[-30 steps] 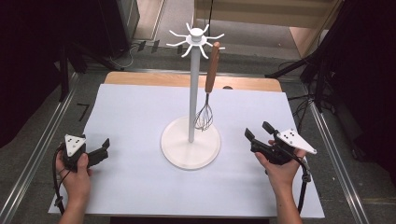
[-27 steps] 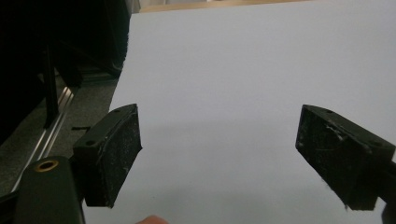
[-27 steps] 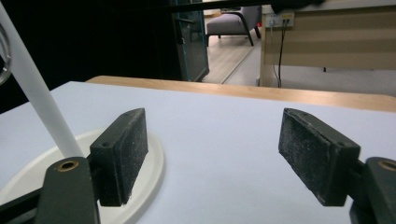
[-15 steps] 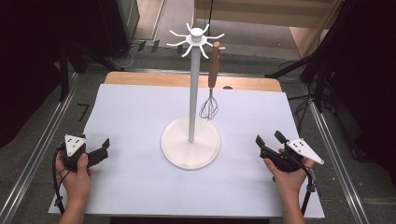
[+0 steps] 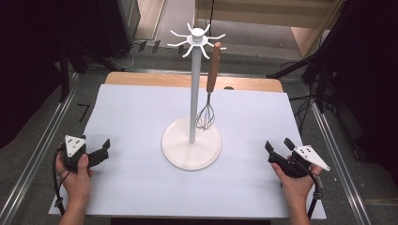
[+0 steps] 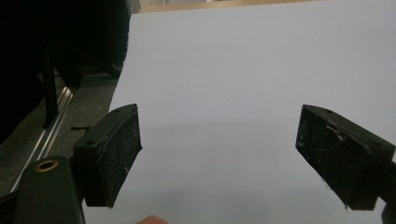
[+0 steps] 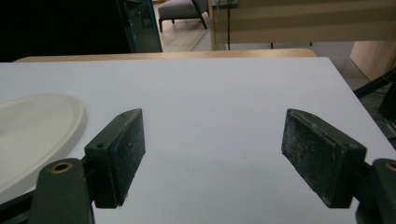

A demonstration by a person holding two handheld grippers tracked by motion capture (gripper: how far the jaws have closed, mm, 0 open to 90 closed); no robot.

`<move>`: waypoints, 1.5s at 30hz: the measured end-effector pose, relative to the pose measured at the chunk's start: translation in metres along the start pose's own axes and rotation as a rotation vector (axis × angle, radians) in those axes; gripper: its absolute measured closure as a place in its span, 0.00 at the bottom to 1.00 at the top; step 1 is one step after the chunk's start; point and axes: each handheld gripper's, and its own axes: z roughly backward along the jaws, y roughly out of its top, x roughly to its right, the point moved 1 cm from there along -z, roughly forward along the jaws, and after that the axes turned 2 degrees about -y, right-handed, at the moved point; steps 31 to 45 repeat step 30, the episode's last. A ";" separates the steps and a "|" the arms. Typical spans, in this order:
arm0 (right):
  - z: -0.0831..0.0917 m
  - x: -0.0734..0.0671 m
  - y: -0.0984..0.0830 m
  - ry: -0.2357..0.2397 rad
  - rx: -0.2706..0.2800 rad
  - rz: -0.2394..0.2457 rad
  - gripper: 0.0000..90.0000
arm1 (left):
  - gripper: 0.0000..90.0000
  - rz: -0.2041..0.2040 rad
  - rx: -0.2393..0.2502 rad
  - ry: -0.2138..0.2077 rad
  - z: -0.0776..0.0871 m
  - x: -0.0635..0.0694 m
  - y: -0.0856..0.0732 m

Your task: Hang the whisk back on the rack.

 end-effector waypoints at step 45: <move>0.032 0.044 -0.015 -0.140 -0.021 -0.045 0.26 | 0.17 0.006 0.000 -0.002 0.000 -0.001 0.000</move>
